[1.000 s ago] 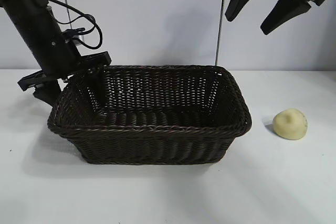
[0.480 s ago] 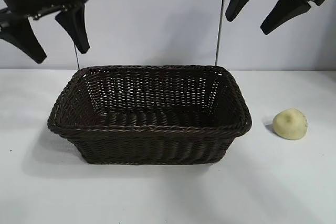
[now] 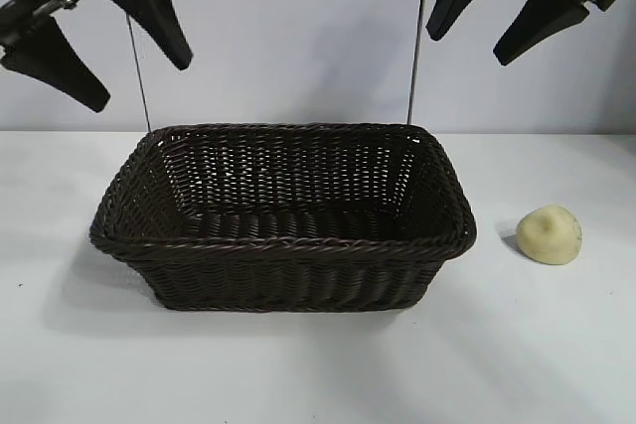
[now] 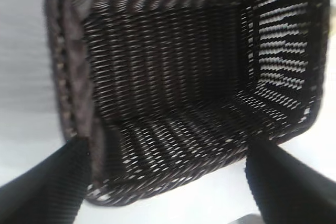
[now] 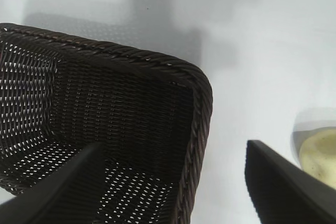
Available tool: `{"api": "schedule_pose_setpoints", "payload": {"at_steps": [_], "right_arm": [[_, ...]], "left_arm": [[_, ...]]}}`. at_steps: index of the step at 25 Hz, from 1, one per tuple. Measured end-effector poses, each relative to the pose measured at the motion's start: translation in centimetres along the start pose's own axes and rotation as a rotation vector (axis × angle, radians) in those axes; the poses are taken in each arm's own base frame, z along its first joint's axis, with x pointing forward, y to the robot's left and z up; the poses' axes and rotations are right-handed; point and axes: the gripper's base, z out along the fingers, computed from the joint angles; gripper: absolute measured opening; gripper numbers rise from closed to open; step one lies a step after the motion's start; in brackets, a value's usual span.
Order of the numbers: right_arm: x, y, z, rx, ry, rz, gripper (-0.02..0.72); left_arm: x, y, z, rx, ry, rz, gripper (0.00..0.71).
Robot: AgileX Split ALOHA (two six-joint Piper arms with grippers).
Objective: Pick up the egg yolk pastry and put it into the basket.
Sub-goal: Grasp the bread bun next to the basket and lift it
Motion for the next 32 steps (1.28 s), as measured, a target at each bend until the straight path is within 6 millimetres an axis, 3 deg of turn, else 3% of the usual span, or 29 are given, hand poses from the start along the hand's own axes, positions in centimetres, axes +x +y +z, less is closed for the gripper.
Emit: {"api": "schedule_pose_setpoints", "payload": {"at_steps": [15, 21, 25, 32], "right_arm": [[0.1, 0.0, 0.0, 0.0, 0.012, 0.0, 0.538], [0.5, -0.7, 0.0, 0.08, 0.058, -0.024, 0.538], [0.7, -2.4, -0.3, 0.197, 0.083, -0.02, 0.538], [1.4, -8.2, -2.4, 0.315, 0.114, 0.12, 0.538]], "left_arm": [[-0.8, -0.4, 0.0, 0.05, -0.086, -0.037, 0.585], [-0.9, -0.5, -0.1, 0.052, -0.094, -0.039, 0.585], [-0.9, -0.5, -0.1, 0.052, -0.094, -0.039, 0.585], [-0.9, -0.5, -0.1, 0.052, -0.094, -0.04, 0.585]]}}
